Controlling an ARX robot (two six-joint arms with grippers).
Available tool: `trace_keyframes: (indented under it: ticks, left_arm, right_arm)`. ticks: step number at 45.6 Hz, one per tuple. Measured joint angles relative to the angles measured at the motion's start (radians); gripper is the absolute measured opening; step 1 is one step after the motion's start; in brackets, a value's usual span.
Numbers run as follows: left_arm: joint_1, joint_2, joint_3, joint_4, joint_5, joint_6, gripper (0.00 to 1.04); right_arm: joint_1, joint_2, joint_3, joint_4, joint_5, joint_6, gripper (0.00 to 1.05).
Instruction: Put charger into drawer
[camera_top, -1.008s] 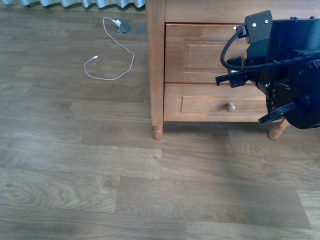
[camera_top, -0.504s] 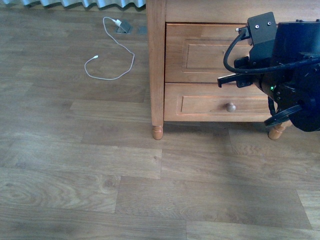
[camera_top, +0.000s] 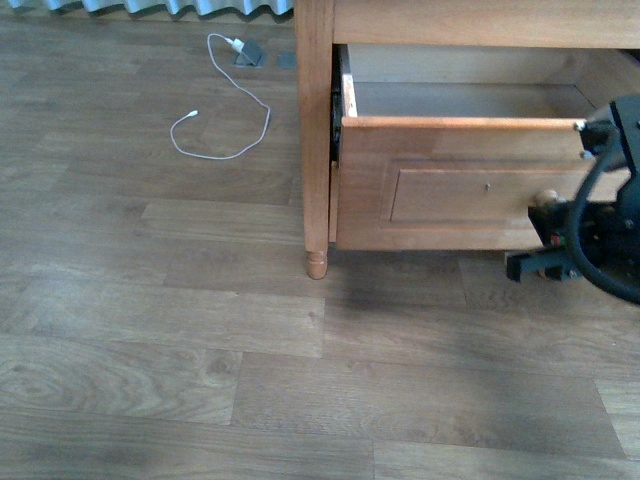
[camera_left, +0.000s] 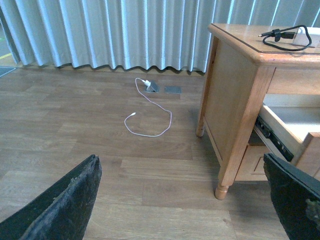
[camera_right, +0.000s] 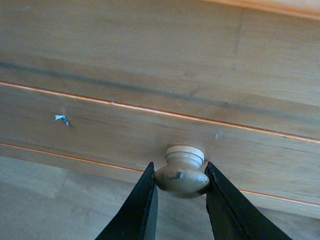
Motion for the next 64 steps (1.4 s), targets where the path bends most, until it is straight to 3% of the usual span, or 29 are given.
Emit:
trace_keyframes:
  ticks: [9, 13, 21, 24, 30, 37, 42, 50, 64]
  left_arm:
    - [0.0, 0.0, 0.0, 0.0, 0.0, 0.0, 0.99]
    - [0.0, 0.0, 0.0, 0.0, 0.0, 0.0, 0.99]
    - [0.0, 0.0, 0.0, 0.0, 0.0, 0.0, 0.99]
    - [0.0, 0.0, 0.0, 0.0, 0.0, 0.0, 0.99]
    - [0.0, 0.0, 0.0, 0.0, 0.0, 0.0, 0.99]
    - [0.0, 0.0, 0.0, 0.0, 0.0, 0.0, 0.99]
    - [0.0, 0.0, 0.0, 0.0, 0.0, 0.0, 0.99]
    - [0.0, 0.0, 0.0, 0.0, 0.0, 0.0, 0.99]
    - [0.0, 0.0, 0.0, 0.0, 0.0, 0.0, 0.99]
  right_arm:
    - [-0.006, -0.085, -0.203, 0.074, -0.028, -0.004, 0.24]
    - [-0.014, -0.143, -0.226, 0.054, -0.032, -0.005, 0.42]
    - [-0.071, -0.304, -0.256, -0.058, -0.063, -0.014, 0.65]
    - [-0.121, -0.479, -0.286, -0.212, -0.108, -0.015, 0.81]
    - [-0.177, -0.761, -0.297, -0.431, -0.16, -0.012, 0.98]
    - [-0.298, -1.235, -0.275, -0.778, -0.25, -0.005, 0.96]
    - [-0.404, -1.458, -0.27, -0.944, -0.362, 0.008, 0.96]
    - [-0.568, -1.624, -0.333, -0.975, -0.475, 0.069, 0.96]
    - [-0.592, -1.627, -0.351, -0.975, -0.475, 0.097, 0.96]
